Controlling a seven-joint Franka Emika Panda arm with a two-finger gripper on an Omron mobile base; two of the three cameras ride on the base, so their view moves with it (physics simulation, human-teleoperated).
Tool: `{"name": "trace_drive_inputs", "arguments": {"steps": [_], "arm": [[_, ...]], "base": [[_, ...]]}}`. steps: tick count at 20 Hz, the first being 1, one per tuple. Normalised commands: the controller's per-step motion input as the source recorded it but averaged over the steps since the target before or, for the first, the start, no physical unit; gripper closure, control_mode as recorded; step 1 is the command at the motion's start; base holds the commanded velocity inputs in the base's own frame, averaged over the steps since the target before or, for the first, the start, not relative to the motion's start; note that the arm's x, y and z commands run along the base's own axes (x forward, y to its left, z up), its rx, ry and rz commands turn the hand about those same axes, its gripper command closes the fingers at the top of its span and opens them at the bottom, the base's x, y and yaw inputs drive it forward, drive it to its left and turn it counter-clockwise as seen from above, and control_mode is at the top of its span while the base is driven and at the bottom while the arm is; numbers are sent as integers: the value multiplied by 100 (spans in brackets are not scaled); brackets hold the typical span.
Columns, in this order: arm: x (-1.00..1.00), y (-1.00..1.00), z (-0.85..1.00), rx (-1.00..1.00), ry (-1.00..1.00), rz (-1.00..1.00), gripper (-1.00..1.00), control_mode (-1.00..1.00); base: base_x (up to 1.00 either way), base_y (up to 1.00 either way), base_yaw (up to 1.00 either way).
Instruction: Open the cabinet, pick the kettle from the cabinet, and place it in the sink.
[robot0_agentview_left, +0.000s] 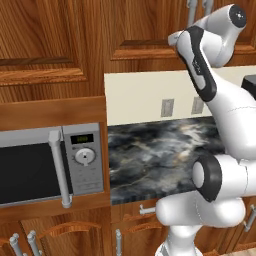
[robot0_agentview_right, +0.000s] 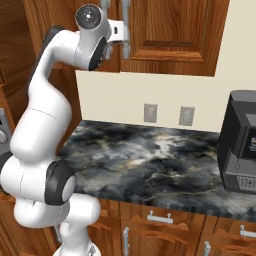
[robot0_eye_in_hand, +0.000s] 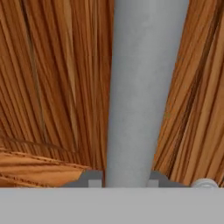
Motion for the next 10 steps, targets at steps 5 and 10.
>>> {"name": "trace_drive_inputs", "arguments": {"steps": [5, 10], "arm": [[-46, 25, 1, 0, 4, 2, 100, -100], [-56, 26, 3, 0, 1, -3, 100, -100]], "base": [[0, 0, 0], [0, 0, 0]]}}
